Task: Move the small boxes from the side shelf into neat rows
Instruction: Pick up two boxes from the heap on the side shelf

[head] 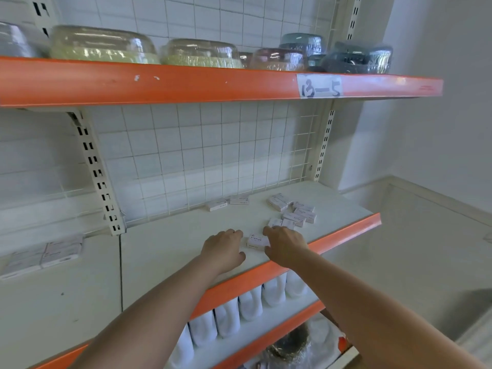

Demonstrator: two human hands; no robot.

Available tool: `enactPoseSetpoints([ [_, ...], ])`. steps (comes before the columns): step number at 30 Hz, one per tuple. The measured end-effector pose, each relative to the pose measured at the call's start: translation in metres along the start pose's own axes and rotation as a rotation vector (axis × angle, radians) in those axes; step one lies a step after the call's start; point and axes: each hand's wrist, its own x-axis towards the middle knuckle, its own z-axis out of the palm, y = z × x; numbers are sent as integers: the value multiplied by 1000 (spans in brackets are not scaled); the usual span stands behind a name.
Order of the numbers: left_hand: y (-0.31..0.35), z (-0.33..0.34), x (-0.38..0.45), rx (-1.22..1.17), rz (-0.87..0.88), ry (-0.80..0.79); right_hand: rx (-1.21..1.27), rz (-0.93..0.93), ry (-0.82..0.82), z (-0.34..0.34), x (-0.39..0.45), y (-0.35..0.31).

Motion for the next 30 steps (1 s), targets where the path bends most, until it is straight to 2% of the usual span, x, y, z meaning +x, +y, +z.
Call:
enactPoseSetpoints([
  [18,3,12,80,11,142,-189,-24,130,-35,5,48,47],
  [23,9,17,88,-4,120,-223,-13,84,-46,8,62,61],
  [30,16,18,92,-48,1,-254,-20,-49,-130,11,83,76],
])
